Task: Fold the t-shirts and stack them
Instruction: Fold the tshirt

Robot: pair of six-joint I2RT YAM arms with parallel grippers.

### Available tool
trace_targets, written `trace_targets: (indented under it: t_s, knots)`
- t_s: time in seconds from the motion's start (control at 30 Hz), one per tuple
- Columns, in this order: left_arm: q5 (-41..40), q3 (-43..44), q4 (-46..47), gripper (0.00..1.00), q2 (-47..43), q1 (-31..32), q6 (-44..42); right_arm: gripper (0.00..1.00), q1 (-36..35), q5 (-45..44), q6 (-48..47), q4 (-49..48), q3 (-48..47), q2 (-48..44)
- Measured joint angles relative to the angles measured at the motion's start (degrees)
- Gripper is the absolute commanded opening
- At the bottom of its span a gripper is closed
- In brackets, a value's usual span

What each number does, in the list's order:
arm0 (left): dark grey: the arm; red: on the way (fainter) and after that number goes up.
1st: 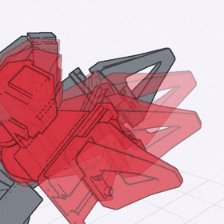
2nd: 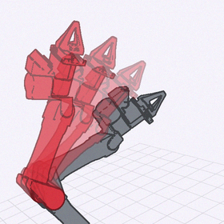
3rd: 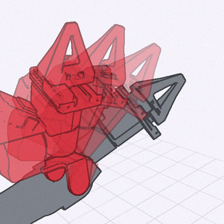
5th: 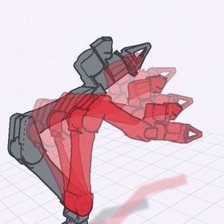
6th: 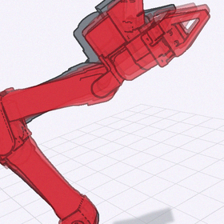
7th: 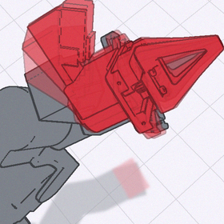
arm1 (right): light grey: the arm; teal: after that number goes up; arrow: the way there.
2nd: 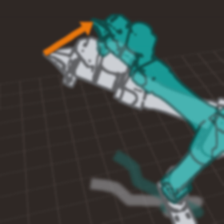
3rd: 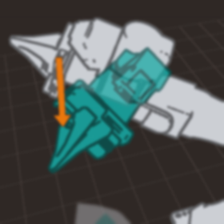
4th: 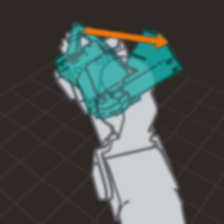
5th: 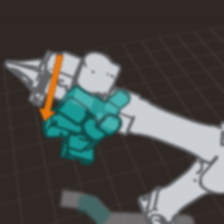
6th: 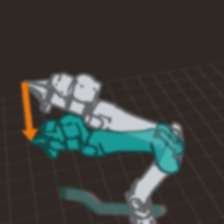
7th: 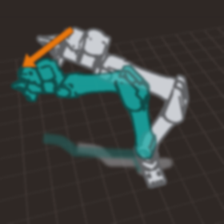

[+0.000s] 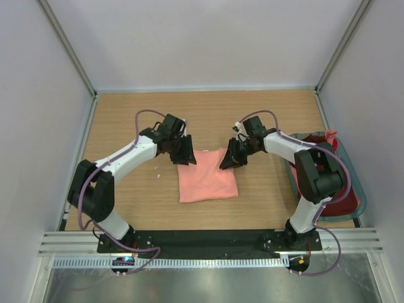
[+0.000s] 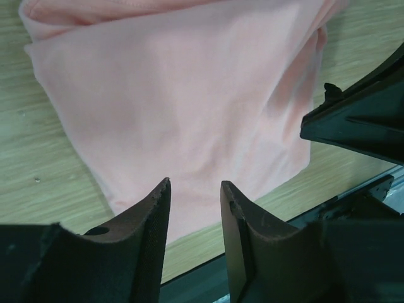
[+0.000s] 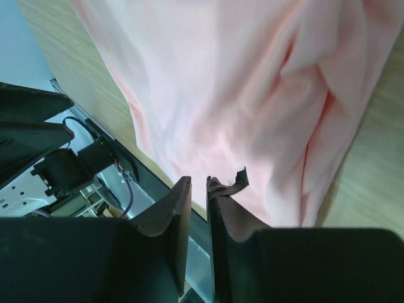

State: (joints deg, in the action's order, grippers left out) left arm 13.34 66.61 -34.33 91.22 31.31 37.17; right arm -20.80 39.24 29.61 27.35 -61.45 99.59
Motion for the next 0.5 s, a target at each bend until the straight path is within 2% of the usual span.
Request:
trace_targets:
  t_s: [0.13, 0.27, 0.5]
  knots:
    - [0.6, 1.3, 0.6, 0.36, 3.7, -1.6, -0.5, 0.14, 0.6, 0.2, 3.7, -5.1, -1.7, 5.2]
    - [1.1, 1.8, 0.7, 0.35, 7.4, -3.8, -1.2, 0.11, 2.2, -0.2, 5.3, -8.6, -5.8, 11.5]
    - [1.3, 2.7, 1.4, 0.34, 11.5, -7.2, -2.2, 0.14, 6.9, -0.1, 6.2, -11.0, -10.4, 17.9]
